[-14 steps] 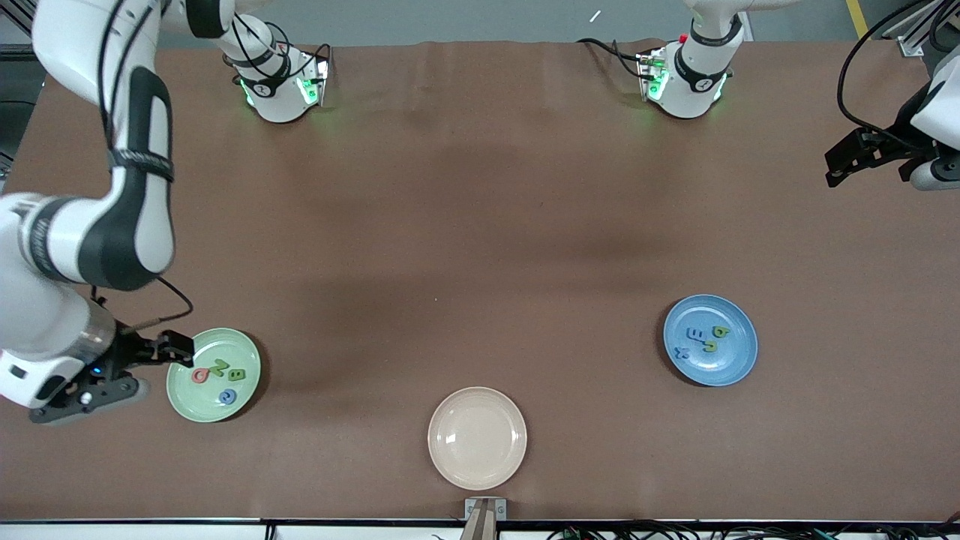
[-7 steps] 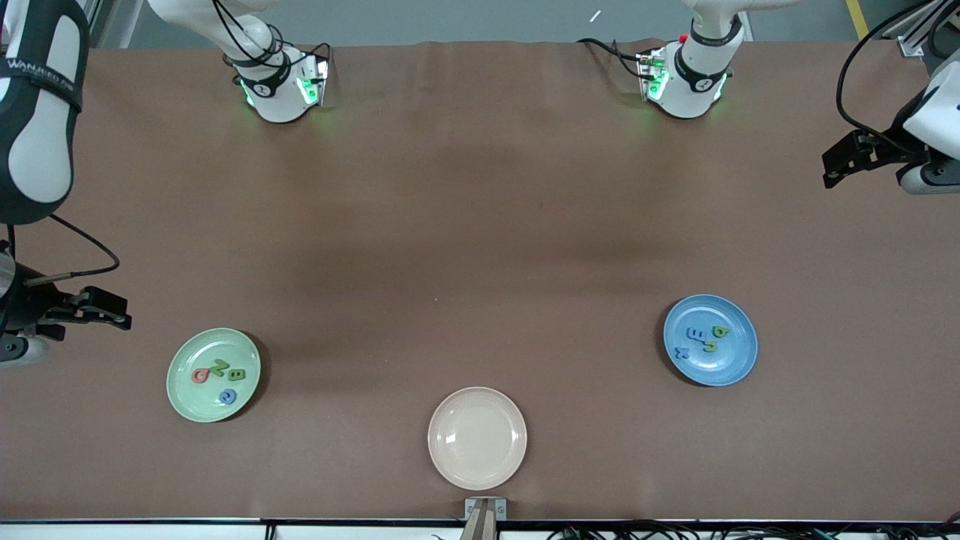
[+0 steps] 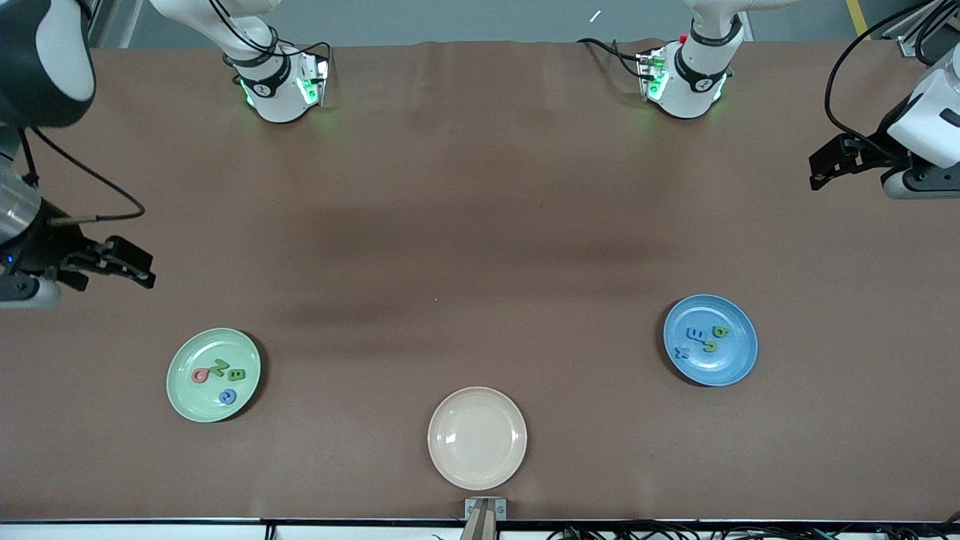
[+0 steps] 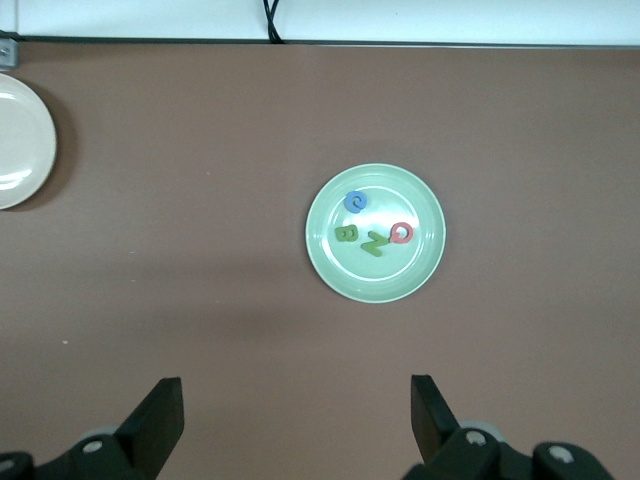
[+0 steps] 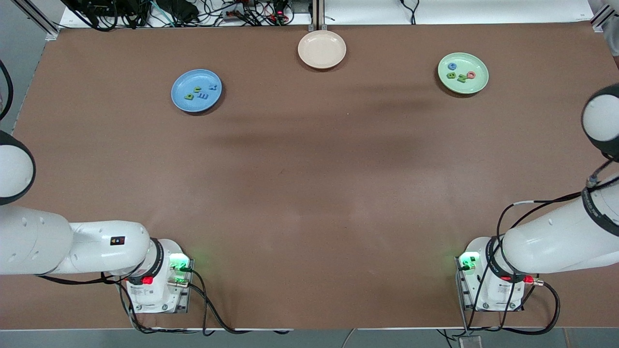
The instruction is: Sort upper and lower case letters into plates
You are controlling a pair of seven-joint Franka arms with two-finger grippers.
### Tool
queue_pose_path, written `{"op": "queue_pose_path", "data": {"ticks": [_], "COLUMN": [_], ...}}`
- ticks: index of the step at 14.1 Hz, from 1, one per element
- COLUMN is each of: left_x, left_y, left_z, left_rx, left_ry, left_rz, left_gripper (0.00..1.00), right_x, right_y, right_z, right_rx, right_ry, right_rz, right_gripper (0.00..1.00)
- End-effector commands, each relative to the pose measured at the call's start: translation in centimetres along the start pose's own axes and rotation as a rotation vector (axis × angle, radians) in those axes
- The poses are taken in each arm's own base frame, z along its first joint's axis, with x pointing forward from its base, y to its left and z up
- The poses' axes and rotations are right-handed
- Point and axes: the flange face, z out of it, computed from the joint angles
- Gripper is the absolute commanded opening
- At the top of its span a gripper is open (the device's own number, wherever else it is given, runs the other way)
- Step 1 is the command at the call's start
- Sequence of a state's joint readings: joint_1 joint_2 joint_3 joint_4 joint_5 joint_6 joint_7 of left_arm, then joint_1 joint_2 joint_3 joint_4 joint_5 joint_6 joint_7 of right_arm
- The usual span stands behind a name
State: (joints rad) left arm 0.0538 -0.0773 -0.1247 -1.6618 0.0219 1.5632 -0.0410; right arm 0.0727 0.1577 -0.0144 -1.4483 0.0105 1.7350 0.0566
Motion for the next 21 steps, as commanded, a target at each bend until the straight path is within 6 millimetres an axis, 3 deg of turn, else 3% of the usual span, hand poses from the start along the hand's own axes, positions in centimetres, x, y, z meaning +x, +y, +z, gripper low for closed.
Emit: {"op": "queue_pose_path", "data": {"ticks": [1, 5, 11, 19, 21], "left_x": [-0.6, -0.9, -0.9, -0.8, -0.7], "left_y": [0.3, 3.2, 3.2, 2.9, 2.7], "left_z": [-0.7, -0.6, -0.9, -2.3, -2.4], "left_rx": [-0.066, -0.050, -0.042, -0.016, -0.017], "left_ry": [0.001, -0.009, -0.004, 0.029, 0.032], "left_rz": [-0.060, -0.128, -0.163, -0.160, -0.169], "left_gripper": [1.00, 1.00, 1.00, 1.00, 1.00], "right_x": [-4.4, -5.9, -6.3, -7.5, -7.2], "right_y": [-1.2, -1.2, 4.0, 3.5, 3.3], "right_z": [-2.0, -3.1, -3.8, -5.9, -7.5], "right_rx": [-0.015, -0.021, -0.031, -0.035, -0.033], "right_ry": [0.037, 0.043, -0.003, -0.005, 0.024], "right_rz": [0.024, 0.022, -0.020, -0.029, -0.035], "right_gripper": [1.00, 1.00, 1.00, 1.00, 1.00]}}
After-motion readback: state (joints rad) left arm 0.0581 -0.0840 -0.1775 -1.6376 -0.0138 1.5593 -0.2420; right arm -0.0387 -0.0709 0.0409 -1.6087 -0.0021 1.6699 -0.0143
